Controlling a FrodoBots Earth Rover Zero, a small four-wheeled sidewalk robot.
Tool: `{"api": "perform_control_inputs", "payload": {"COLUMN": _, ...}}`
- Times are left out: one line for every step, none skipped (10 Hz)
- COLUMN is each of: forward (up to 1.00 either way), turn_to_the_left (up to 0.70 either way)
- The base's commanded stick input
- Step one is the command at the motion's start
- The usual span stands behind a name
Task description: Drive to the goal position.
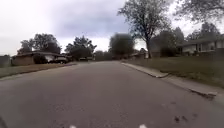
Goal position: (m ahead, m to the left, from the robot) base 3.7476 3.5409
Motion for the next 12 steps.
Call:
{"api": "perform_control_inputs", "payload": {"forward": 0.70, "turn_to_the_left": 0.00}}
{"api": "perform_control_inputs", "payload": {"forward": 0.70, "turn_to_the_left": 0.00}}
{"api": "perform_control_inputs", "payload": {"forward": 0.70, "turn_to_the_left": 0.00}}
{"api": "perform_control_inputs", "payload": {"forward": 0.70, "turn_to_the_left": 0.00}}
{"api": "perform_control_inputs", "payload": {"forward": 0.70, "turn_to_the_left": 0.00}}
{"api": "perform_control_inputs", "payload": {"forward": 0.70, "turn_to_the_left": 0.00}}
{"api": "perform_control_inputs", "payload": {"forward": 0.70, "turn_to_the_left": 0.00}}
{"api": "perform_control_inputs", "payload": {"forward": 0.70, "turn_to_the_left": 0.00}}
{"api": "perform_control_inputs", "payload": {"forward": 0.70, "turn_to_the_left": 0.00}}
{"api": "perform_control_inputs", "payload": {"forward": 0.70, "turn_to_the_left": 0.00}}
{"api": "perform_control_inputs", "payload": {"forward": 0.70, "turn_to_the_left": 0.00}}
{"api": "perform_control_inputs", "payload": {"forward": 0.70, "turn_to_the_left": 0.00}}
